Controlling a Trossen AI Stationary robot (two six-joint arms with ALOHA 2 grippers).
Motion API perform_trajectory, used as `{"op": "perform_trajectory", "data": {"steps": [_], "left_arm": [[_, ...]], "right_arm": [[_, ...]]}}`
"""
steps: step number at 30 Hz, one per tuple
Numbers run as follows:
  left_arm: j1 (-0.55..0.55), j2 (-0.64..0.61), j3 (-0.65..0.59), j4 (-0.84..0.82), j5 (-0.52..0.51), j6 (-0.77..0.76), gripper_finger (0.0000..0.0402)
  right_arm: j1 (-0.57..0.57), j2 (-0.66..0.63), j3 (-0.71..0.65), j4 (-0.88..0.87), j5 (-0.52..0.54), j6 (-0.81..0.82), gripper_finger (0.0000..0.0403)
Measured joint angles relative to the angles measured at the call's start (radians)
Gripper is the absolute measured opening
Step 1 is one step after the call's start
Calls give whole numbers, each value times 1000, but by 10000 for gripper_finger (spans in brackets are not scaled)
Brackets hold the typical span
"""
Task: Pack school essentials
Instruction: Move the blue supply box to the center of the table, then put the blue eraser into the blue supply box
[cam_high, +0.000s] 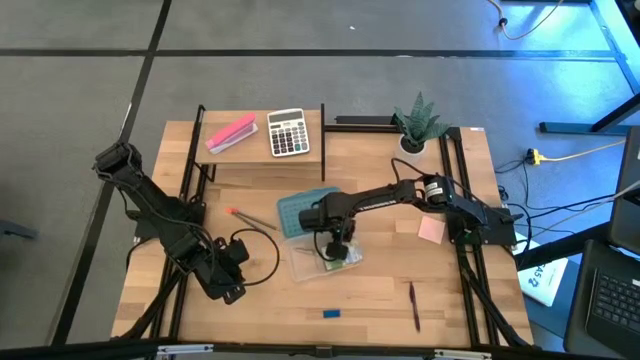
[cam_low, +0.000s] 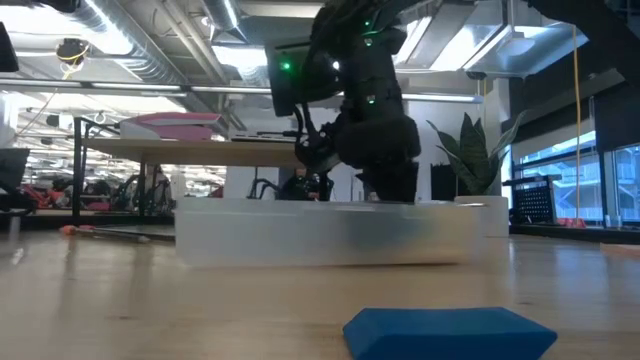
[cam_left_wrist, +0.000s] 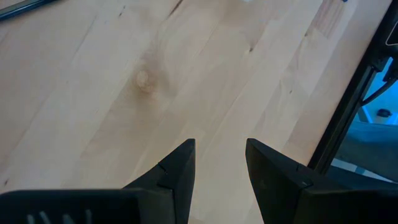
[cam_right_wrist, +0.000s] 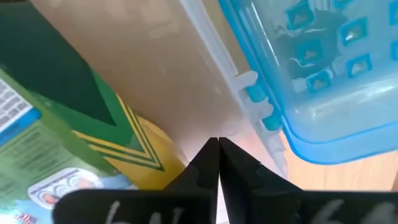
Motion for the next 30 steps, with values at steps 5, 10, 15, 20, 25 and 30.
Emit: {"op": "perform_trajectory", "data": {"steps": [5, 10, 15, 20, 25, 30], "left_arm": [[0, 0, 0, 0, 0, 0, 135], [0, 0, 0, 0, 0, 0, 135], [0, 0, 0, 1, 0, 0, 135], [0, 0, 0, 1, -23, 0, 135], [3, 0, 0, 0, -69, 2, 135], [15, 0, 0, 3, -102, 54, 135]], "right_arm": [[0, -1, 0, -11, 6, 54, 8], [0, -46, 6, -26, 24, 105, 9], [1, -141, 6, -34, 36, 158, 16], [20, -266, 7, -85, 45, 227, 10], [54, -401, 7, -190, 94, 397, 7], [87, -526, -5, -261, 203, 542, 13]]}}
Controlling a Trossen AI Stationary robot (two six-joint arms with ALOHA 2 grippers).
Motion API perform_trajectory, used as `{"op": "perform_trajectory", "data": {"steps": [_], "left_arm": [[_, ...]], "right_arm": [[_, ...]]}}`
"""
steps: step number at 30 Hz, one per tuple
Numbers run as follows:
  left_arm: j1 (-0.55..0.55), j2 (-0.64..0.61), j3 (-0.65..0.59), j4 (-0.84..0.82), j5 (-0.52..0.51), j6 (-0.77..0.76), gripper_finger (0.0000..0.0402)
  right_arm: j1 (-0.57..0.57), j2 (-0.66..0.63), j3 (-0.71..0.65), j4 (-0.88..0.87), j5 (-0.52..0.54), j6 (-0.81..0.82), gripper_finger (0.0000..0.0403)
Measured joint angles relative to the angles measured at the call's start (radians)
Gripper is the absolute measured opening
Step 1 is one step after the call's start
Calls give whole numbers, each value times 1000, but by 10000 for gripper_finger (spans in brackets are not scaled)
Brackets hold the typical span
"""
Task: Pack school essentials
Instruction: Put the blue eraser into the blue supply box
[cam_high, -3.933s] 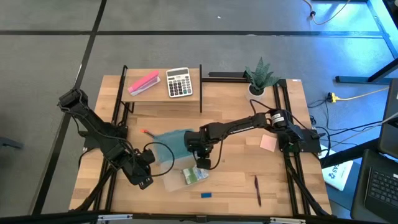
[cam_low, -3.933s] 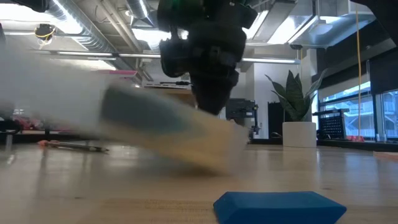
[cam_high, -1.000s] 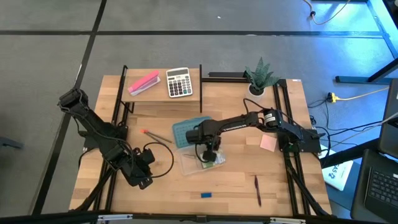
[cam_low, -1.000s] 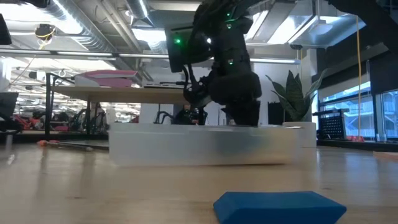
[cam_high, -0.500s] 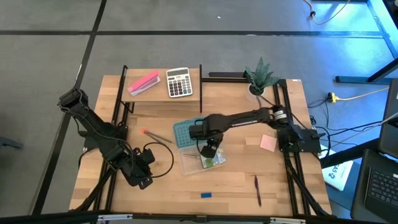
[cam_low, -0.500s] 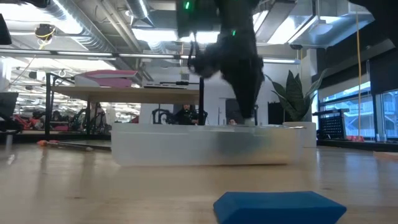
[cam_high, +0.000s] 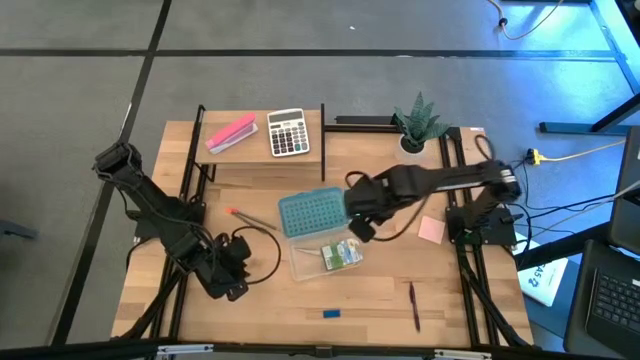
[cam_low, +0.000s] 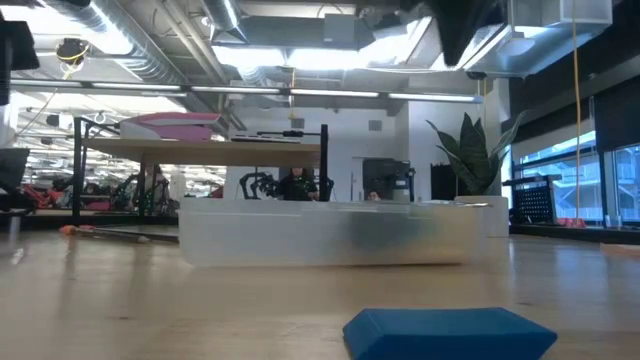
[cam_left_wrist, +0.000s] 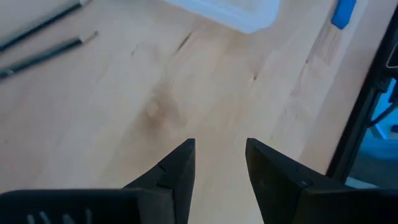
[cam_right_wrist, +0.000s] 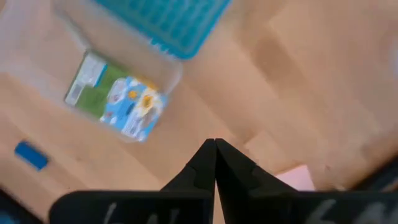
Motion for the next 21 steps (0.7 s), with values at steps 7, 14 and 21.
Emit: {"op": "perform_trajectory", "data": {"steps": [7, 14, 21], "left_arm": [[92, 0, 0, -1, 5, 84, 135], [200, 0, 0, 20, 76, 274, 135], [256, 0, 0, 24, 107, 347, 135]], "right_arm": [[39, -120, -30, -41, 79, 170, 10], [90, -210, -181, -24, 22, 144, 11], [199, -209, -258, 330, -110, -213, 12]]}}
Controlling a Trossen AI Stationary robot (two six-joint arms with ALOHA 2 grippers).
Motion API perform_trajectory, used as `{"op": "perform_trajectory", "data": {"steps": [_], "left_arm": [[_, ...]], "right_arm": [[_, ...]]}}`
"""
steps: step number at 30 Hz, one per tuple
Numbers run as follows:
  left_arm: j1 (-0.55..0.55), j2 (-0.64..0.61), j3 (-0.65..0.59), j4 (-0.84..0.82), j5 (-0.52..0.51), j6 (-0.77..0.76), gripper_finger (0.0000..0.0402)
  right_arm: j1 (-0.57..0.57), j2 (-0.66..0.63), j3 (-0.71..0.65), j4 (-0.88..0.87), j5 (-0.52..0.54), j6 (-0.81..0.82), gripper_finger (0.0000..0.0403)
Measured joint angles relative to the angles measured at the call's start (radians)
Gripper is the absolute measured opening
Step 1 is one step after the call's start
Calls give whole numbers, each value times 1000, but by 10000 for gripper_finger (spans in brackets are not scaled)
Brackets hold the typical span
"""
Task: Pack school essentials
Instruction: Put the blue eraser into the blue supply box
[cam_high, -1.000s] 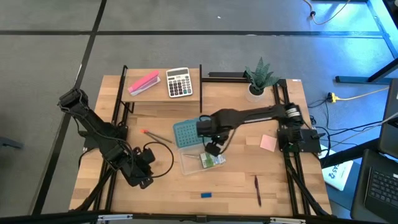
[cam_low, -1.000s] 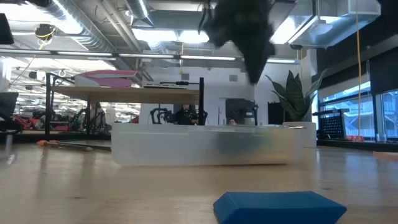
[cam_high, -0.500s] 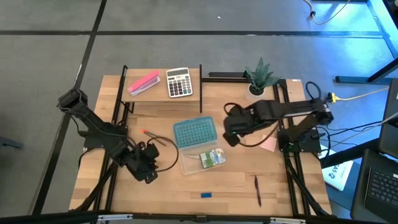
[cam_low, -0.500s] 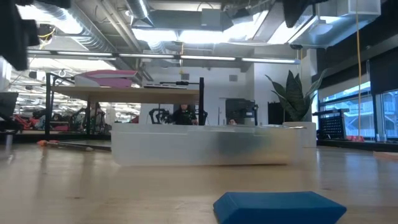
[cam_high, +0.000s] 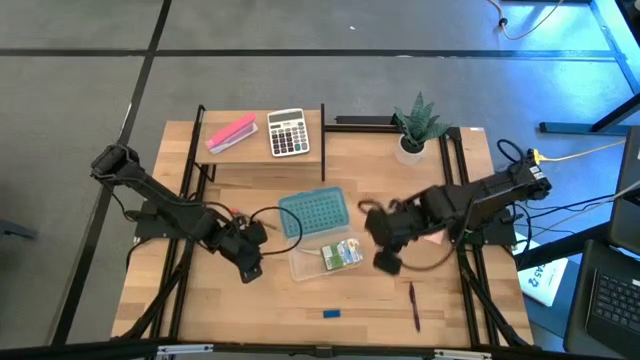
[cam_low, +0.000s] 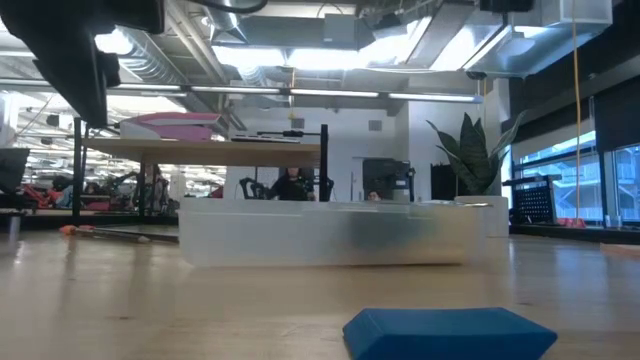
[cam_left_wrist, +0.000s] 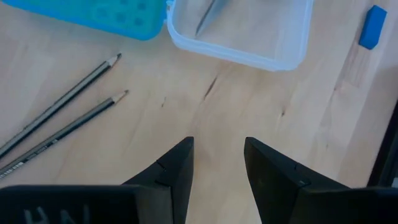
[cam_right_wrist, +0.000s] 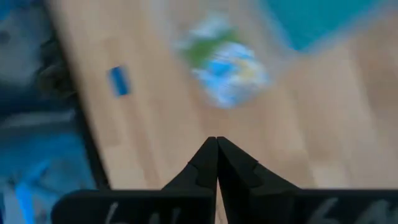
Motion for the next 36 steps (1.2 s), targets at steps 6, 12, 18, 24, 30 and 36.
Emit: {"op": "perform_trajectory", "data": {"steps": [6, 12, 18, 24, 30, 36], "left_arm": [[18, 0, 0, 1, 2, 25, 135], [9, 0, 0, 0, 8, 44, 135], [-11, 0, 0, 0, 8, 45, 135], [-32, 0, 0, 0, 8, 56, 135], [-67, 0, 0, 1, 8, 223, 135], [-100, 0, 0, 11, -13, 459, 135]], "right_arm": [[68, 39, -36, 226, -15, -247, 12], [70, 90, -36, 270, 10, -248, 24], [70, 146, -36, 284, 6, -248, 89], [85, 194, -36, 382, -72, -308, 156], [126, 268, -36, 493, -69, -406, 173], [149, 363, -36, 615, -59, -433, 174]]}}
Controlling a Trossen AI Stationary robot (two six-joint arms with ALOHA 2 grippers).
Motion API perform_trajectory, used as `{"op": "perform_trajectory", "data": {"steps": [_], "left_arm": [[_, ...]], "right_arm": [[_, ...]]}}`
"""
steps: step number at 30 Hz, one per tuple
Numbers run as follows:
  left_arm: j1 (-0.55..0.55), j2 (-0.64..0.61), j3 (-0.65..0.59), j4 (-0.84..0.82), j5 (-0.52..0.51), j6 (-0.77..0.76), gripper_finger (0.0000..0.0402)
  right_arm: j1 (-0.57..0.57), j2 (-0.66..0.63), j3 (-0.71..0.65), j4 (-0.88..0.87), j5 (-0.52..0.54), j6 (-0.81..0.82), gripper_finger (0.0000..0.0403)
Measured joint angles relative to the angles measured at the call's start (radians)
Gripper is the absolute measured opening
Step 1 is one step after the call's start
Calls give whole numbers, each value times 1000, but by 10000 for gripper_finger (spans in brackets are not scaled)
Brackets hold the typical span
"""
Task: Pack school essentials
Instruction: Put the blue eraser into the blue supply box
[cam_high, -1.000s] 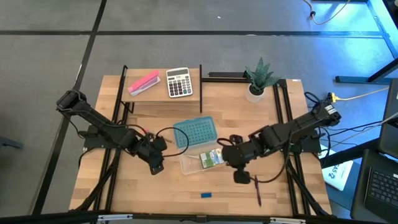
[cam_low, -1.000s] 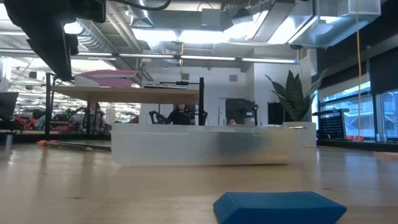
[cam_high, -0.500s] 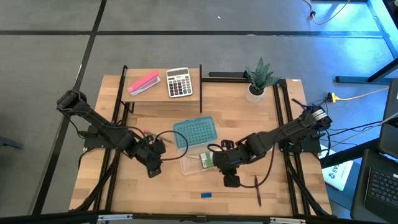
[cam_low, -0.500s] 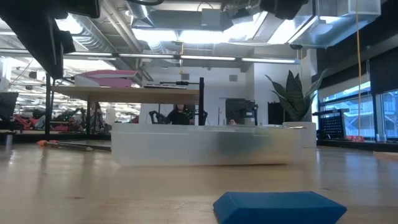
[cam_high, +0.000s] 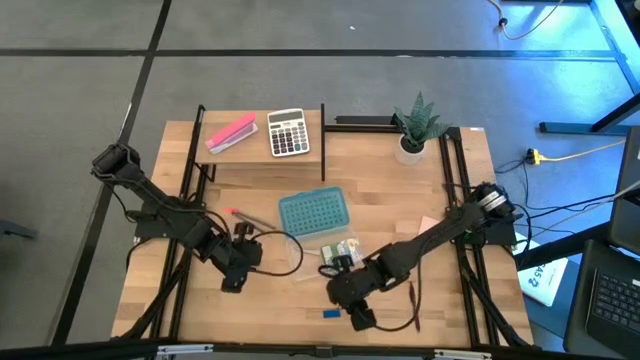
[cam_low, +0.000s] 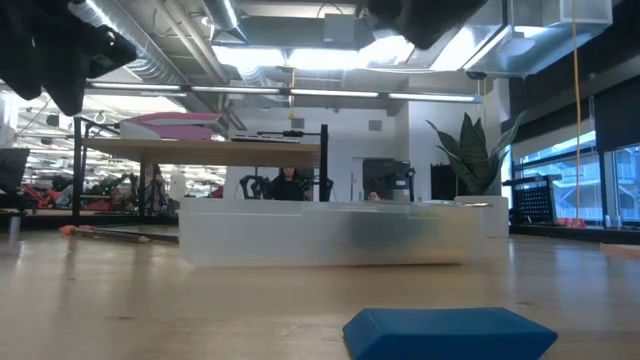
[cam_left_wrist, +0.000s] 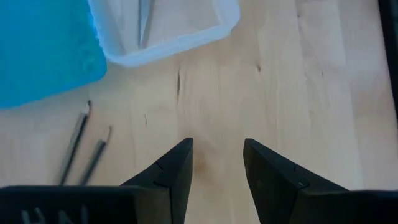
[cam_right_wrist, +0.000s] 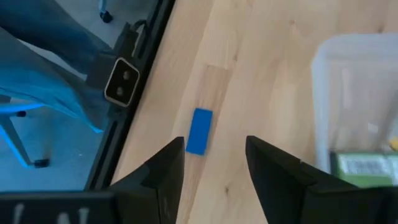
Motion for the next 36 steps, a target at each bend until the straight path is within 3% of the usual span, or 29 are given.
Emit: {"op": "perform_trajectory", "data": {"steps": [9, 18, 29, 36], "left_arm": [[-2, 0, 0, 97, -4, 127, 135], [-1, 0, 0, 120, -4, 134, 135], [-1, 0, 0, 121, -3, 125, 135], [-1, 0, 0, 121, -4, 125, 135]], "right_arm": [[1, 128, 0, 98, -3, -3, 174], [28, 213, 0, 207, -66, 1, 168], [71, 236, 0, 214, 128, 14, 167], [85, 244, 0, 210, 141, 57, 167]]}}
